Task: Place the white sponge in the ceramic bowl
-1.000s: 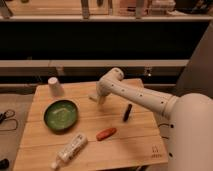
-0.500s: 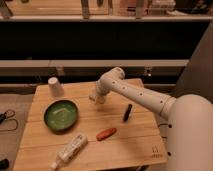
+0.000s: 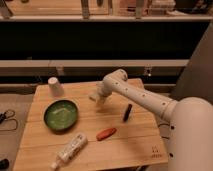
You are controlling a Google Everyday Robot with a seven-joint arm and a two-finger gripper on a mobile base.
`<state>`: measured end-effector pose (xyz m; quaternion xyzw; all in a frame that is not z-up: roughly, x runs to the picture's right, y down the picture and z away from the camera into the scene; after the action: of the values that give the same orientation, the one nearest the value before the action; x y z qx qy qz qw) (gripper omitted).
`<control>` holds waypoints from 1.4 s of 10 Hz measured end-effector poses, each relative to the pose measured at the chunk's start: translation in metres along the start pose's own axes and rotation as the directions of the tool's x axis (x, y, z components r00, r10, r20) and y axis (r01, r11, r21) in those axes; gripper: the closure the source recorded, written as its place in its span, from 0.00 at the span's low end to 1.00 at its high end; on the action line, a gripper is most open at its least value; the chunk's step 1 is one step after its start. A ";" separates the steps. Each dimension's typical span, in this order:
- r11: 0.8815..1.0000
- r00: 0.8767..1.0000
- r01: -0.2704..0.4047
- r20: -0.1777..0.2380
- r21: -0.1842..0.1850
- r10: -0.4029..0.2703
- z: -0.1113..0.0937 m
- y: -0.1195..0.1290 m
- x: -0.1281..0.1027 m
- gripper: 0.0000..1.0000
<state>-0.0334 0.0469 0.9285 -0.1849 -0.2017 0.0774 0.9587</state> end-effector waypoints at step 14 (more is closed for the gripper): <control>0.995 0.994 -0.084 0.062 -0.054 0.088 0.025 -0.016 0.001 0.20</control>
<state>-0.0417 0.0409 0.9563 -0.2155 -0.2264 0.1193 0.9424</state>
